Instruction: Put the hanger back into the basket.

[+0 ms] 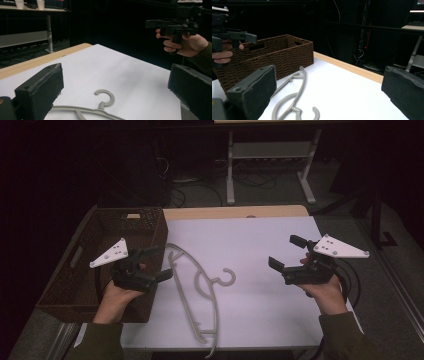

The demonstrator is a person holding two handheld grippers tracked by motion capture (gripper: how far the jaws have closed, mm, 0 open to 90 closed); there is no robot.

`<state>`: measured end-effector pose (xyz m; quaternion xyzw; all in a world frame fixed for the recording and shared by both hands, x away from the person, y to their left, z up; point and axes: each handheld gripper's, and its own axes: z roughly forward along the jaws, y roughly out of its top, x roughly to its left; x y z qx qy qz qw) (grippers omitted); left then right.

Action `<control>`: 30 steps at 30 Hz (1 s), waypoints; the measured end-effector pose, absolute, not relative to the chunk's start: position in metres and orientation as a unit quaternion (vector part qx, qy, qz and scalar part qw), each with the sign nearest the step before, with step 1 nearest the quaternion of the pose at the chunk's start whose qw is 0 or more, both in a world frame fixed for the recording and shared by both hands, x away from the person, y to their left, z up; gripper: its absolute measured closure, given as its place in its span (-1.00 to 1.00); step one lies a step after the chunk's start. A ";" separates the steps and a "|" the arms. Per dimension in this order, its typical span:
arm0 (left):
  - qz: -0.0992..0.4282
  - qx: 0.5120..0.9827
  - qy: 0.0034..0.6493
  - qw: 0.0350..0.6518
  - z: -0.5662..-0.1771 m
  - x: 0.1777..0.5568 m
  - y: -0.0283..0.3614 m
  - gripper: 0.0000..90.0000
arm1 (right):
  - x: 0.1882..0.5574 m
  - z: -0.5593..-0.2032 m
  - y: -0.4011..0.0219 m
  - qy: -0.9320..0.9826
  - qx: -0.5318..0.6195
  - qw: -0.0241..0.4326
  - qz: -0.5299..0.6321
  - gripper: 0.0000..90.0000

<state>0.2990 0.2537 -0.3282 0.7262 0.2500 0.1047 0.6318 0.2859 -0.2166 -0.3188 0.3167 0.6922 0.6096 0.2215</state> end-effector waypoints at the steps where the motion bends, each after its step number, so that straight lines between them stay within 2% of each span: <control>1: 0.104 0.728 0.251 0.629 -0.328 0.299 0.253 -1.00 | 0.286 -0.319 -0.216 0.694 0.316 0.220 0.608 -1.00; 10: 0.096 0.741 0.246 0.618 -0.325 0.299 0.236 -1.00 | 0.289 -0.326 -0.198 0.730 0.307 0.193 0.578 -1.00; 14: 0.091 0.746 0.248 0.611 -0.326 0.298 0.228 -1.00 | 0.290 -0.332 -0.184 0.756 0.299 0.171 0.557 -0.84; 21: 0.082 0.748 0.253 0.608 -0.331 0.298 0.217 -1.00 | 0.292 -0.350 -0.156 0.796 0.289 0.117 0.519 -0.37; 25: 0.078 0.757 0.249 0.599 -0.336 0.298 0.210 -1.00 | 0.292 -0.363 -0.138 0.818 0.282 0.096 0.491 0.01; 30: 0.072 0.764 0.249 0.591 -0.342 0.299 0.204 -1.00 | 0.292 -0.380 -0.112 0.844 0.265 0.068 0.462 0.40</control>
